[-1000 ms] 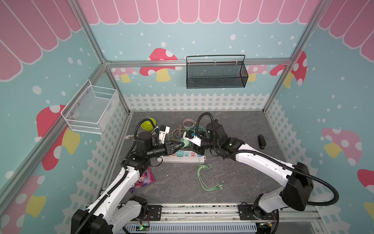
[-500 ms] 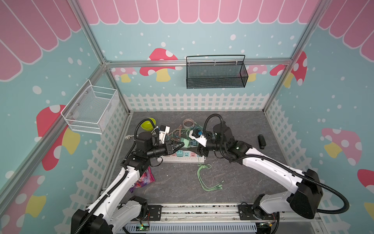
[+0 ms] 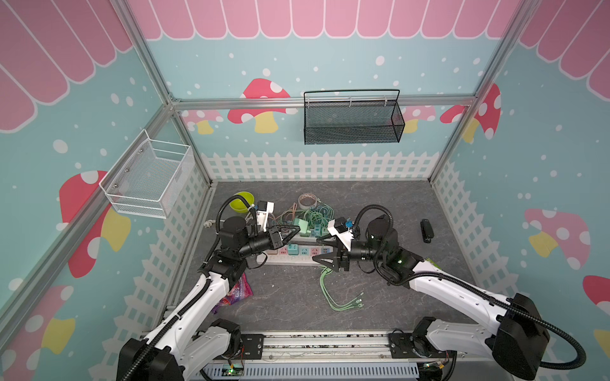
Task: Insert plugs into power strip
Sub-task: Insert the plug into the socket.
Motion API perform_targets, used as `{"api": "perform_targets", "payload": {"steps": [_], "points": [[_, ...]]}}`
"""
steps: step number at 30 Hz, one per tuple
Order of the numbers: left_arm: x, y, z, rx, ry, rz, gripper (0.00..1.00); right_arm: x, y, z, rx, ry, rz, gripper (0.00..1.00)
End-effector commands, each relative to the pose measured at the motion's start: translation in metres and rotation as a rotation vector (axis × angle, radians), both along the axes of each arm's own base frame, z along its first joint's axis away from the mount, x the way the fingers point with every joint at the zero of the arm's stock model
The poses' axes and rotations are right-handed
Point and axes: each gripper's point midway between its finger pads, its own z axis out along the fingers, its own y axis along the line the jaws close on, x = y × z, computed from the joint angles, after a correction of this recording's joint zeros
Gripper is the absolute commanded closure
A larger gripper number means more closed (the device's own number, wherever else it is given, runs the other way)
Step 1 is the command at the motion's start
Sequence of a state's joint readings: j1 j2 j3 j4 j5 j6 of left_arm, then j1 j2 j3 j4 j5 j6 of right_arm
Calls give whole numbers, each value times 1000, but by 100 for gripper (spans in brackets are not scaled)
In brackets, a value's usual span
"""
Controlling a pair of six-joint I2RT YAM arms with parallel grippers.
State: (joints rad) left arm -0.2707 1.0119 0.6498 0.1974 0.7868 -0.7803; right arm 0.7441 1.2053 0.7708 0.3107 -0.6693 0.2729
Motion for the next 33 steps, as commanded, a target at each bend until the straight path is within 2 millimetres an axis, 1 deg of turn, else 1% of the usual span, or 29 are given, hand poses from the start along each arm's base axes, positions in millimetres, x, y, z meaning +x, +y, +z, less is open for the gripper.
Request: {"api": "perform_targets", "payload": {"steps": [1, 3, 8, 12, 16, 22, 28, 33], "points": [[-6, -4, 25, -88, -92, -29, 100, 2, 6, 20, 134, 68, 6, 32], [-8, -5, 26, -95, -95, -40, 100, 6, 10, 18, 155, 100, 6, 32], [-16, -8, 30, -102, -125, -67, 100, 25, 22, 16, 198, 182, -28, 33], [-23, -8, 35, -111, -153, -65, 100, 28, 31, 25, 257, 203, 13, 34], [-28, -9, 35, -101, -163, -69, 100, 31, 31, 38, 297, 192, 22, 34], [-32, -8, 31, -93, -179, -60, 100, 36, 25, 55, 336, 191, 8, 37], [-35, -13, 25, -83, -179, -79, 100, 38, 30, 63, 343, 226, 39, 44], [-35, -15, 18, -72, -170, -84, 100, 38, 32, 68, 352, 237, 51, 47]]}}
